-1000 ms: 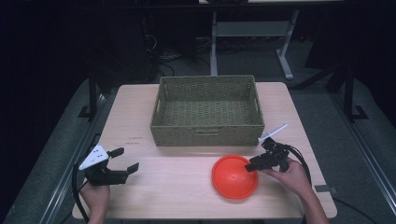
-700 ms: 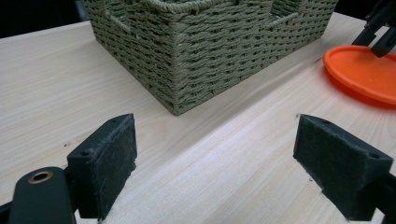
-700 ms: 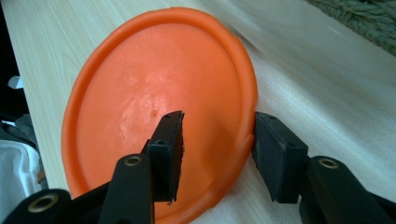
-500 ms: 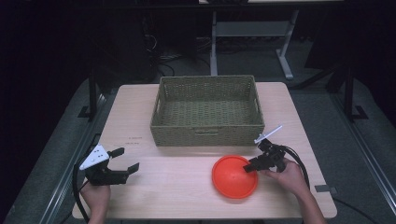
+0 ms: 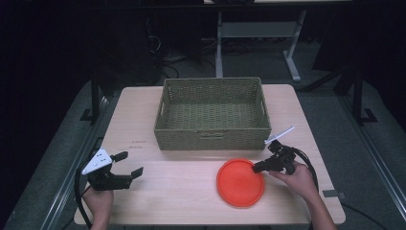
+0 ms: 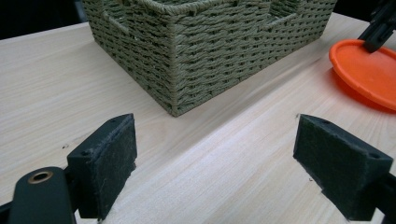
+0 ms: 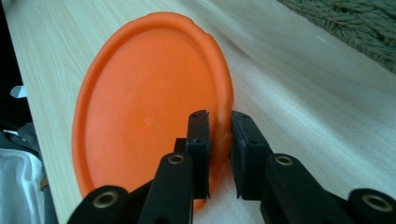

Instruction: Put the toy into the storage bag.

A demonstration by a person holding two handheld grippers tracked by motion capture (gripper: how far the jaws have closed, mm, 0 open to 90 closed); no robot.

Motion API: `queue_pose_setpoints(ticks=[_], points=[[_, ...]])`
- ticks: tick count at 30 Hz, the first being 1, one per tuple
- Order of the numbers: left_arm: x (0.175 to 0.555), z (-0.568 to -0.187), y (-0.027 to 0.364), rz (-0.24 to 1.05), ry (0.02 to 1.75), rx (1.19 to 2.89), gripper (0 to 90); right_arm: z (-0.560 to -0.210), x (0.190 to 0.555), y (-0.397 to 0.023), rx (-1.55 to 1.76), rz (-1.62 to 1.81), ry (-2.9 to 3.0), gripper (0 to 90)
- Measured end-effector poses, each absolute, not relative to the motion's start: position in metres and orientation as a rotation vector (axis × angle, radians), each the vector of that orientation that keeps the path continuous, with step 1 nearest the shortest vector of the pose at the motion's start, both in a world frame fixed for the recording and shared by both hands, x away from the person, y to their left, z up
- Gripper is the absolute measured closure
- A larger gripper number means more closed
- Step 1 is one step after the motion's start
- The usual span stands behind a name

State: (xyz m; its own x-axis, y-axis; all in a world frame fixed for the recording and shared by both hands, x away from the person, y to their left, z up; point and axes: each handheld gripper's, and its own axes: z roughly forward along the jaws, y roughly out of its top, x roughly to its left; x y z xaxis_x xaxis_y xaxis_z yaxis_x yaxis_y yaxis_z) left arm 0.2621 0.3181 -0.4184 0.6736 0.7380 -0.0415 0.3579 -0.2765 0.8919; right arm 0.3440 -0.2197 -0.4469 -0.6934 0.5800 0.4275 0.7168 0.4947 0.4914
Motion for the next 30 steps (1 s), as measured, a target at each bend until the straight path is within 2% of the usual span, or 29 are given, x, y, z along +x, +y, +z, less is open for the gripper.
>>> queue_pose_setpoints(ticks=[8, 19, 30], points=[[0.262, -0.418, 0.321, 0.48, 0.856, 1.88, 12.7, -0.437, 0.337, -0.222, -1.118, -1.024, -2.507, 81.7], [0.261, -0.418, 0.321, 0.481, 0.862, 1.872, 12.6, -0.404, 0.318, -0.217, -1.073, -1.072, -2.553, 82.1], [0.261, -0.417, 0.322, 0.48, 0.863, 1.866, 12.7, -0.372, 0.314, -0.213, -1.054, -1.151, -2.562, 82.1]])
